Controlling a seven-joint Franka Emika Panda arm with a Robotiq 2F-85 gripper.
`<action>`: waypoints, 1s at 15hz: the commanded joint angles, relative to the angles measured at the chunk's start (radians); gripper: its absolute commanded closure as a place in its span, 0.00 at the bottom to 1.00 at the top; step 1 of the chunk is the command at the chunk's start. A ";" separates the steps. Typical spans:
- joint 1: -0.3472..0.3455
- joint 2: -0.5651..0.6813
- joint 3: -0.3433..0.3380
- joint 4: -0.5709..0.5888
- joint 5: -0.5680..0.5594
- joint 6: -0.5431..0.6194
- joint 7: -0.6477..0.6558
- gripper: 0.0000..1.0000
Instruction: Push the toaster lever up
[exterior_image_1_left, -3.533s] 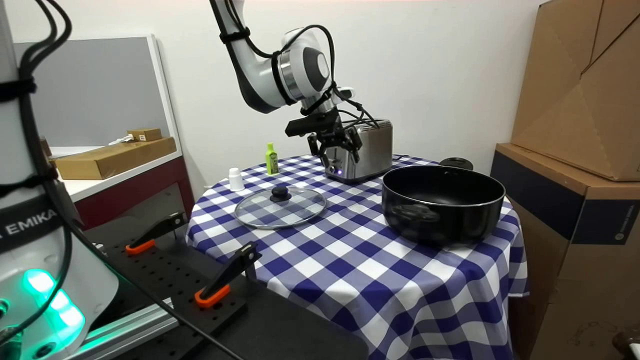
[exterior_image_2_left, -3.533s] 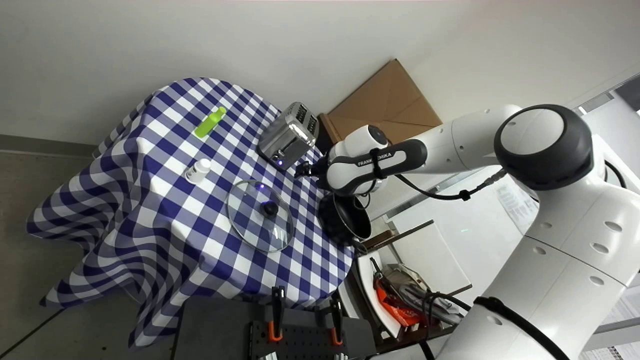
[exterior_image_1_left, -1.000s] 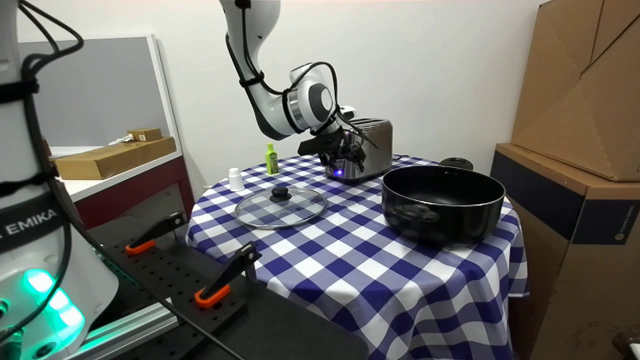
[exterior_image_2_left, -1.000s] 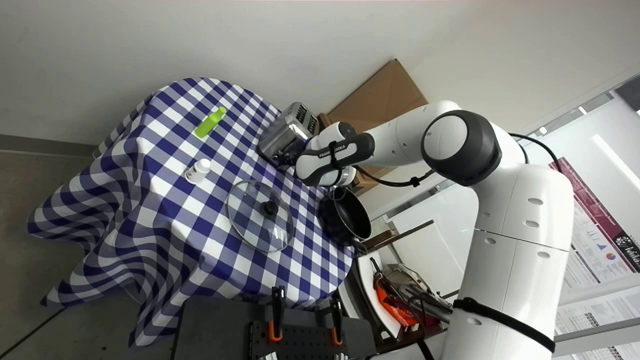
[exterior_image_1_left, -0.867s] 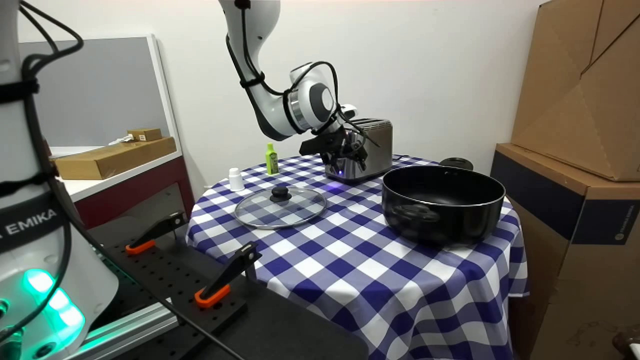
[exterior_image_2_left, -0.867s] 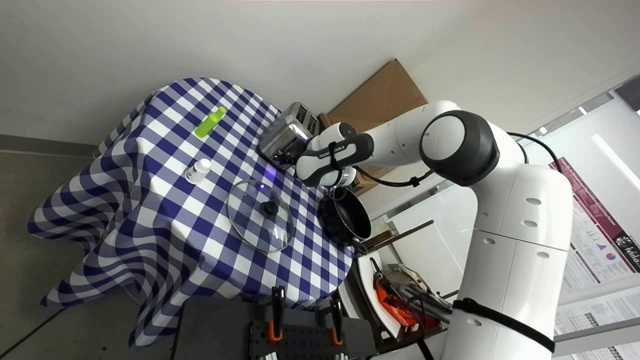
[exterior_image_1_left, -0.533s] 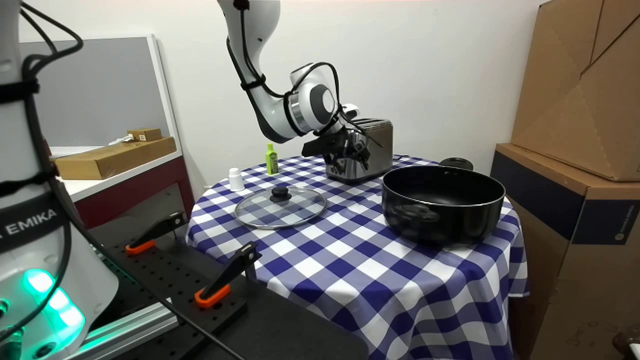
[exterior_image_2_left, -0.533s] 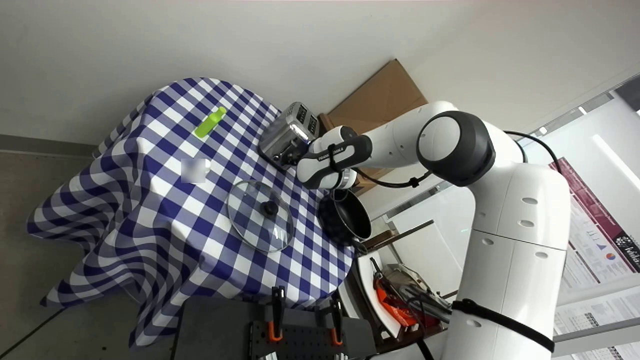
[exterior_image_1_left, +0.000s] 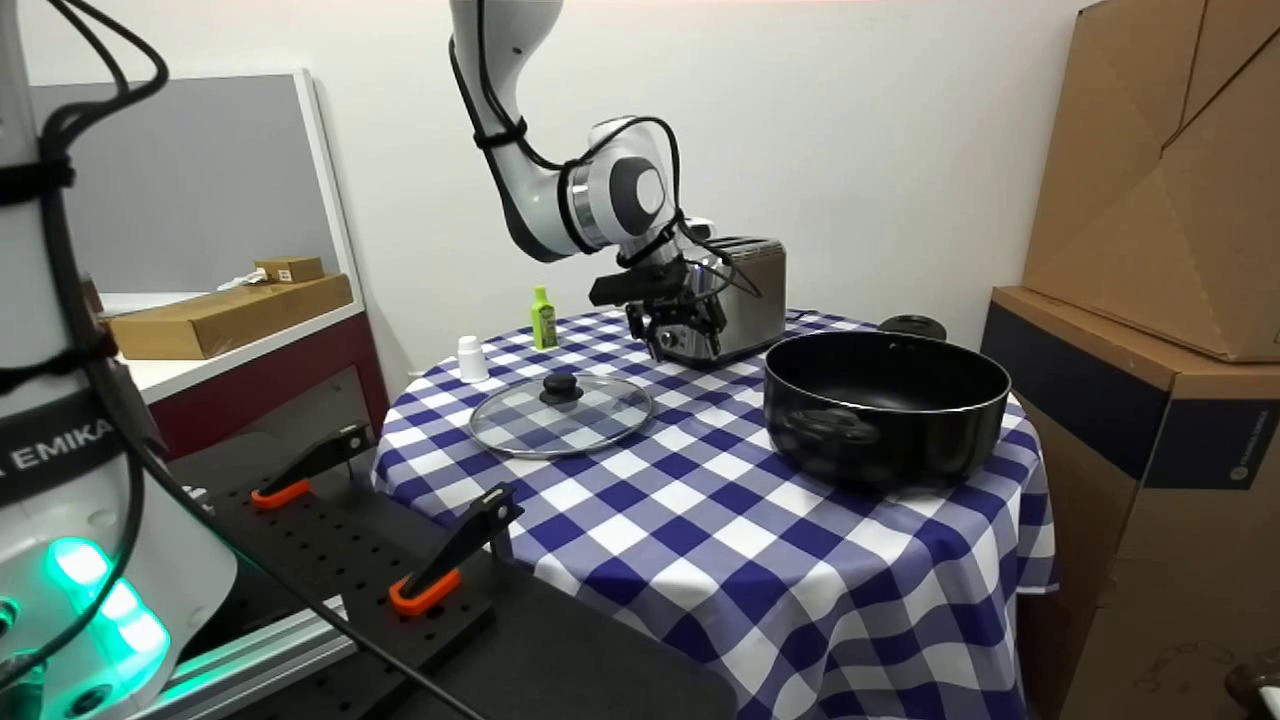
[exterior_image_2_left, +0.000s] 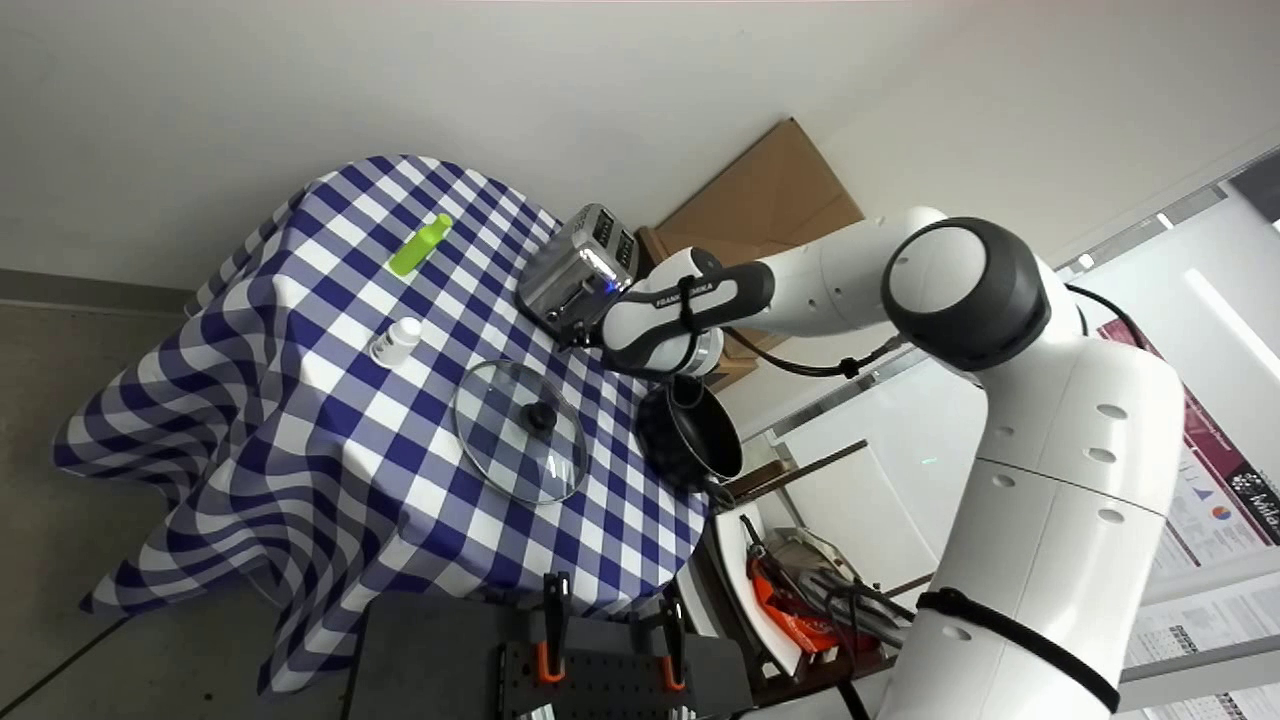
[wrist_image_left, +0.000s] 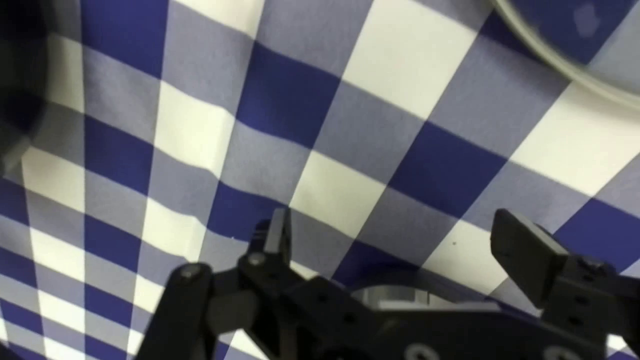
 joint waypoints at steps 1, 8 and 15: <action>-0.078 -0.185 0.070 -0.103 0.025 -0.220 -0.053 0.00; -0.157 -0.470 0.101 -0.234 0.100 -0.587 0.047 0.00; -0.196 -0.769 0.155 -0.467 0.204 -0.717 0.024 0.00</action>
